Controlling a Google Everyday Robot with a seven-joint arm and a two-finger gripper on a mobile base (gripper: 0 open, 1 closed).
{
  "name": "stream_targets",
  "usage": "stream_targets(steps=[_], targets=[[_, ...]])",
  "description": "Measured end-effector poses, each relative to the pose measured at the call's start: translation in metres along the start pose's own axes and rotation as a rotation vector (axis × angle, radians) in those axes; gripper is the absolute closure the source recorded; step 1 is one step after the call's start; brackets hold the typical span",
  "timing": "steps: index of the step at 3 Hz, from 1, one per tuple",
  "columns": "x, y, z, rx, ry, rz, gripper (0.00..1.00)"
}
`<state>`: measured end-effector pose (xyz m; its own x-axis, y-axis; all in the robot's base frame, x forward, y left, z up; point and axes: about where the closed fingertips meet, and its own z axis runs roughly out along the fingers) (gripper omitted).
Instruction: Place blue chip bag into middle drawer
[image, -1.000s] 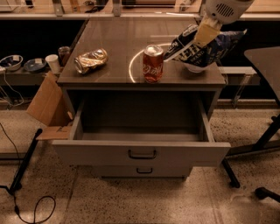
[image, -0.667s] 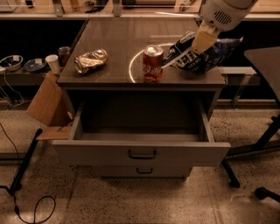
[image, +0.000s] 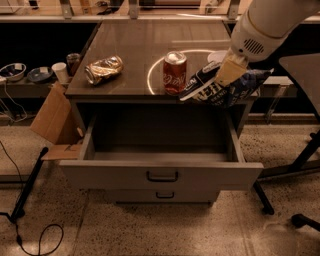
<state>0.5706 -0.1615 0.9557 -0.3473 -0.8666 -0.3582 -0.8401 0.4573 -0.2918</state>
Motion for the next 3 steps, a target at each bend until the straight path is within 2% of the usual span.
stream_targets(steps=[1, 3], targets=[[0.002, 0.025, 0.017, -0.059, 0.003, 0.016, 1.00], [-0.028, 0.076, 0.080, -0.193, 0.010, 0.068, 1.00]])
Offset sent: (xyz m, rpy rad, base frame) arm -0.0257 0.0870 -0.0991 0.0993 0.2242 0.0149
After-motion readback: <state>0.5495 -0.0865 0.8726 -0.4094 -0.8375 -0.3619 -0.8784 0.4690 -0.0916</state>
